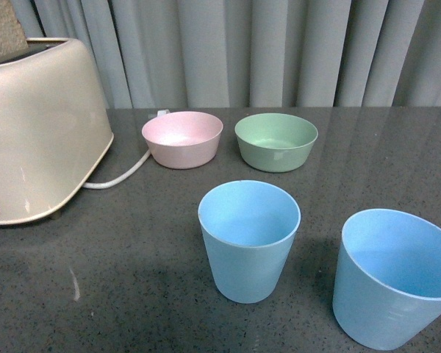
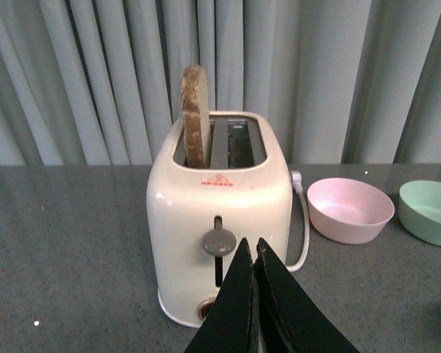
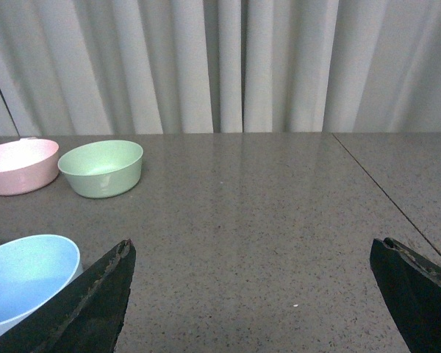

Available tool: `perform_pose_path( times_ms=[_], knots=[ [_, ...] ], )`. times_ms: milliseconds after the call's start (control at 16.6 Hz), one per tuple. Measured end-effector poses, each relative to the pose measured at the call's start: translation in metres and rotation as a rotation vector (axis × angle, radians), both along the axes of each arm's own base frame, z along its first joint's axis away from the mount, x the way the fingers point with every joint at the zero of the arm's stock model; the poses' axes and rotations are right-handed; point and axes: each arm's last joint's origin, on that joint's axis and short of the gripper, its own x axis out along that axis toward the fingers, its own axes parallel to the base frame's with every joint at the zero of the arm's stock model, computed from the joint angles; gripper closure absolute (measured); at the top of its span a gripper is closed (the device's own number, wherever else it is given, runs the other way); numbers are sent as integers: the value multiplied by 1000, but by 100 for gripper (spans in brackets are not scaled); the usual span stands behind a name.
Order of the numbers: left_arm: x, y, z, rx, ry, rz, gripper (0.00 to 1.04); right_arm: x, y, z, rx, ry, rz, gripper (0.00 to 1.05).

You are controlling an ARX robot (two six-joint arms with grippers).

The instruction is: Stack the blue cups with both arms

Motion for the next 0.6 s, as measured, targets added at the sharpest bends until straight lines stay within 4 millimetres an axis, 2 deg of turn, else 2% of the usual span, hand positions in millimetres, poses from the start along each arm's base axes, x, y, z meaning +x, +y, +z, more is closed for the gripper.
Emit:
perform_pose_path(
  times_ms=[180, 601],
  knots=[
    [-8, 0, -21, 0, 15, 0, 104, 0, 0, 0, 0, 0, 0, 7],
    [-22, 0, -43, 0, 7, 0, 104, 0, 0, 0, 0, 0, 0, 7]
  ],
)
